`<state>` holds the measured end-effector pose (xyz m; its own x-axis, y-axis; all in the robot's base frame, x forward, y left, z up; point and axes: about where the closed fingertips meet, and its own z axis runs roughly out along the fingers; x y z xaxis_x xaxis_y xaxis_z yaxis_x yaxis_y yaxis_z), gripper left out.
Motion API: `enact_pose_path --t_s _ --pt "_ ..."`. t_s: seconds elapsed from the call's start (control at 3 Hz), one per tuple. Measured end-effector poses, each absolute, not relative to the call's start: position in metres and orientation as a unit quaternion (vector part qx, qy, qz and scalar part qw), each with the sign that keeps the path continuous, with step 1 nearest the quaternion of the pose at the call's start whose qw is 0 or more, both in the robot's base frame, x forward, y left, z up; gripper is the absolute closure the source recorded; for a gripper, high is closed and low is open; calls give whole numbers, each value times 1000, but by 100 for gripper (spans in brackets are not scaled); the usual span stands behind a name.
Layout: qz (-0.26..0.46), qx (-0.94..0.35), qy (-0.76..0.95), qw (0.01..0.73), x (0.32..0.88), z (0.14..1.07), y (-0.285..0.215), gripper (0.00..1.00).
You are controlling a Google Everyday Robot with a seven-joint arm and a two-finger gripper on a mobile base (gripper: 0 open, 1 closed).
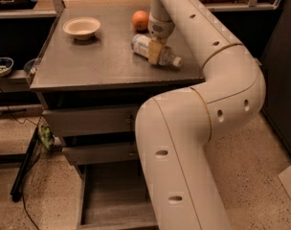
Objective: Place blue plastic bottle into bottom drawer
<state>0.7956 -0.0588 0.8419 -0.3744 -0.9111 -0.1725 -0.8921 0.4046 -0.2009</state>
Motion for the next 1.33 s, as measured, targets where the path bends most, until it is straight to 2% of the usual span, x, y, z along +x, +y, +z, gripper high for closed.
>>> enact_pose_path --t_s 0.33,1.33 --pt "-38 -544 828 131 797 842 -58 100" --pt "-63 -555 810 177 792 882 -57 100"
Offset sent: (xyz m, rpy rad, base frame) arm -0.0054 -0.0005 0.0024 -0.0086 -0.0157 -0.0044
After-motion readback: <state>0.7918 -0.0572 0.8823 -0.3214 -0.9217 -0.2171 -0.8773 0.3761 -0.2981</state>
